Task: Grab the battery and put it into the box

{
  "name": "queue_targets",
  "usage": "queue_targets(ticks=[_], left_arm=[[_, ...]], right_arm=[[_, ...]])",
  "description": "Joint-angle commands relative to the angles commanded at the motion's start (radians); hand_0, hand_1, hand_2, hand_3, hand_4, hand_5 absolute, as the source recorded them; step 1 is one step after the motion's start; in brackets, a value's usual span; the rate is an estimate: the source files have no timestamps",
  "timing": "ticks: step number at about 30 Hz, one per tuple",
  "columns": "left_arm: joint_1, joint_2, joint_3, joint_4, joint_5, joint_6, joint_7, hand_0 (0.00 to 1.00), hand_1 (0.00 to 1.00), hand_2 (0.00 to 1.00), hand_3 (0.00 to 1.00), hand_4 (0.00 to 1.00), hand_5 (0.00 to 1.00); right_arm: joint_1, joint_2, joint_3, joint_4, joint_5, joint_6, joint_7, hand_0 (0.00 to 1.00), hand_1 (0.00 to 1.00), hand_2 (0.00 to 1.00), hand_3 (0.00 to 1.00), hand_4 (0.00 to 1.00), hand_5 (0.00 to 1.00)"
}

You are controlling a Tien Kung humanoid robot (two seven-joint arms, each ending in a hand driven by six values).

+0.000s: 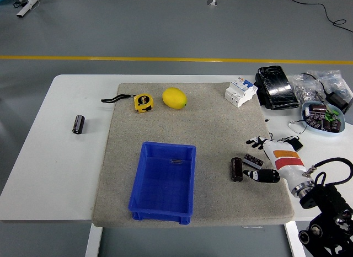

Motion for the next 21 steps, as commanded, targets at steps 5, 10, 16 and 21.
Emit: queue_targets(ticks=[5, 10, 16, 21], left_arm=[[-0.001, 0.000, 0.001, 0.000, -0.003, 0.000, -0.002, 0.676, 0.628, 0.661, 0.644, 0.660, 0.683], [-0.002, 0.001, 0.002, 0.000, -0.005, -0.001, -0.003, 0.676, 0.627, 0.660, 0.644, 0.660, 0.683], [-0.001, 0.002, 0.000, 0.000, 0.000, -0.002, -0.001, 0.677, 0.626, 0.659, 0.644, 0.660, 0.683], [0.000, 0.001, -0.005, 0.000, 0.007, -0.003, 0.002, 0.676, 0.626, 0.659, 0.645, 0.660, 0.683]], right_arm=[[0.005, -0.002, 0.006, -0.013, -0.016, -0.010, -0.027, 0.576, 0.579, 0.616, 0.690, 0.958, 0.213], [0.008, -0.006, 0.007, -0.022, -0.014, -0.008, -0.027, 0.544, 0.558, 0.548, 0.627, 0.887, 0.184], [0.009, -0.002, -0.008, -0.029, -0.011, -0.007, -0.027, 0.533, 0.547, 0.538, 0.620, 0.877, 0.180], [0.012, -0.003, -0.027, -0.040, -0.015, -0.009, -0.028, 0.529, 0.546, 0.533, 0.611, 0.868, 0.177]])
